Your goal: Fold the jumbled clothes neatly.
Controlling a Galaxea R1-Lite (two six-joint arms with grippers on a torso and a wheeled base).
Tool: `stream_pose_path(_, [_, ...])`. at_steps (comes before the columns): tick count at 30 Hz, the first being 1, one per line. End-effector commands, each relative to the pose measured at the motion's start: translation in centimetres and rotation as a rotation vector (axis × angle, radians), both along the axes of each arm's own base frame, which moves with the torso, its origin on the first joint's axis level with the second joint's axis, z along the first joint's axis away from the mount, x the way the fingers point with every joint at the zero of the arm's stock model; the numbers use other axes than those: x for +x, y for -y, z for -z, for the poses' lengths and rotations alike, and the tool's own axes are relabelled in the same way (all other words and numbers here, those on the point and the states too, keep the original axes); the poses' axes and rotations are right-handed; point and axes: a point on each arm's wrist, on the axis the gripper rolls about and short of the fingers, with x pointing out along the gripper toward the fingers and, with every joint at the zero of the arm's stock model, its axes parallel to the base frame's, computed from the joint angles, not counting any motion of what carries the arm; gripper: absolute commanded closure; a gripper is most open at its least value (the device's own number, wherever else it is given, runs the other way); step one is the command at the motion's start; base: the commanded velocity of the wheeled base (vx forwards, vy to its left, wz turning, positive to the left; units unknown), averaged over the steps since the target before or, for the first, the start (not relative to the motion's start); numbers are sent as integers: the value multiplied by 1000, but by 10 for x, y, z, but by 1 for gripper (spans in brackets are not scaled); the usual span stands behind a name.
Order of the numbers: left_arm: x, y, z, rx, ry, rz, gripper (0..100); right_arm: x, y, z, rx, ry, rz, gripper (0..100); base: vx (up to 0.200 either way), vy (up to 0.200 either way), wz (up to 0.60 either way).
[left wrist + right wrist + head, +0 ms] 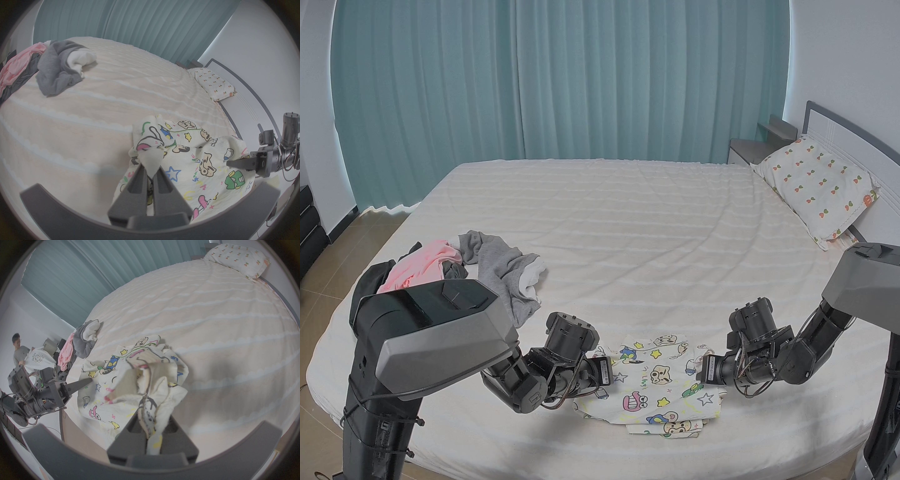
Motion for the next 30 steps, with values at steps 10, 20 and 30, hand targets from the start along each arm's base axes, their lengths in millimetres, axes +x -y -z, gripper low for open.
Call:
stream_pose_path(10, [1,-1,-11,-33,9,16,100,-5,8,-7,1,8,16,100,0,-200,0])
stream_pose_path(20, [-1,-2,-9,-31,0,22,100,-6,10,-6,-4,2,20,100,0,-200,0])
stream_pose_path(30, [-2,-2,-4,-21,-11,19,100,-3,8,7,-22,-26,14,100,0,-80,0])
